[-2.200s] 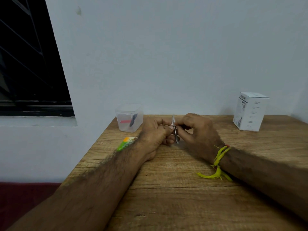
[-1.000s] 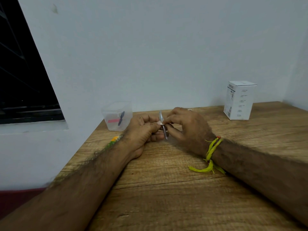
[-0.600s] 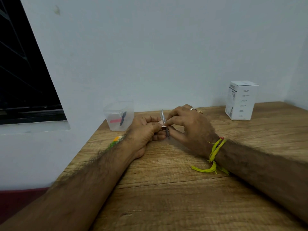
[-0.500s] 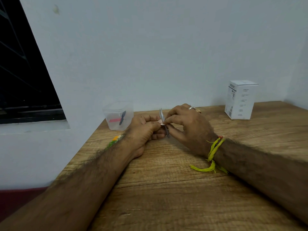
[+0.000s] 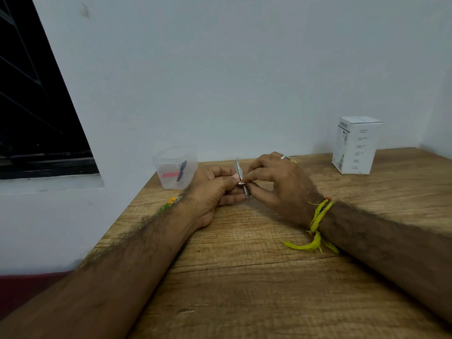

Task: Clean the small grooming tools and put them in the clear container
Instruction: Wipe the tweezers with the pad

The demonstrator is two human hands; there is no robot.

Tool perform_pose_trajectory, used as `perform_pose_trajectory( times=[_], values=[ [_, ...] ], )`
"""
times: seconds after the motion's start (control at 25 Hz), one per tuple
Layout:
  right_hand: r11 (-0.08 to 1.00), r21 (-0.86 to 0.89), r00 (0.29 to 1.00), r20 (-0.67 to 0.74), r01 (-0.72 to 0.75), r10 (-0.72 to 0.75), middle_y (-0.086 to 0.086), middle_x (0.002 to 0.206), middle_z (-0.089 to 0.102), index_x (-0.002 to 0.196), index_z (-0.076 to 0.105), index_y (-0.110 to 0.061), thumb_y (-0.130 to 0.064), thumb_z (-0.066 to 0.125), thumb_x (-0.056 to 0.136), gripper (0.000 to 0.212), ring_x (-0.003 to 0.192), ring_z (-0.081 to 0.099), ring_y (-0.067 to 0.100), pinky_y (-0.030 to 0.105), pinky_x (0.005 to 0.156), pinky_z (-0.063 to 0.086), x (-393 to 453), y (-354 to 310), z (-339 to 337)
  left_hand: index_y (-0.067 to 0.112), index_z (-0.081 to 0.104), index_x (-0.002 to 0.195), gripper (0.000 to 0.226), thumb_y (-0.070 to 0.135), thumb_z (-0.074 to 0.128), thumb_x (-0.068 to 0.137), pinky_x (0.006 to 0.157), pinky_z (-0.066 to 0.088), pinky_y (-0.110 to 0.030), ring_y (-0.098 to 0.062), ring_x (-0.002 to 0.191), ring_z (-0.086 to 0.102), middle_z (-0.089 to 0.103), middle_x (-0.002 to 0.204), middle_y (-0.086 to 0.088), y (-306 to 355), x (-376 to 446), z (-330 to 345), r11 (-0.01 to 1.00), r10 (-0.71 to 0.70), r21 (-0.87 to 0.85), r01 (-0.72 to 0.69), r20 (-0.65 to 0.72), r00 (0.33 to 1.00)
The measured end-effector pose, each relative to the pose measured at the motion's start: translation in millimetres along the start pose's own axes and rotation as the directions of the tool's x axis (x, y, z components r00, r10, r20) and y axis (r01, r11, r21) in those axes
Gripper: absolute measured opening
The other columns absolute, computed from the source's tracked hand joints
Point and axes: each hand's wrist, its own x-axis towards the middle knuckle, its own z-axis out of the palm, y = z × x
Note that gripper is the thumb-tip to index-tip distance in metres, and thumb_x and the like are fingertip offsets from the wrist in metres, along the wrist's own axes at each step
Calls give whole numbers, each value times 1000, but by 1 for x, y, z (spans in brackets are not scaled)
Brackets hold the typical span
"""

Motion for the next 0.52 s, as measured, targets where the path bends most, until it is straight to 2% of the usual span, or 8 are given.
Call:
perform_pose_trajectory(
  times=[0.16,0.52],
  values=[
    [1000,14,1000,7,2,-3,-7,94,68,94,78,-22,-31,62,87,20,89,60,18,44,74,50,-1,0,-1,1,70,96,9,-2,62,95,65,64,-30,-17,63,73,75,77,-11,0,-1,1,1000,2,17,-2,10,1000],
    [1000,25,1000,16,2,-3,-6,93,68,93,78,-21,-31,64,86,18,89,59,17,43,74,50,-1,-2,-1,-4,69,100,9,-3,61,95,61,63,-29,-22,69,75,75,83,-15,0,0,-1,1000,3,-20,-3,-1,1000]
  ],
)
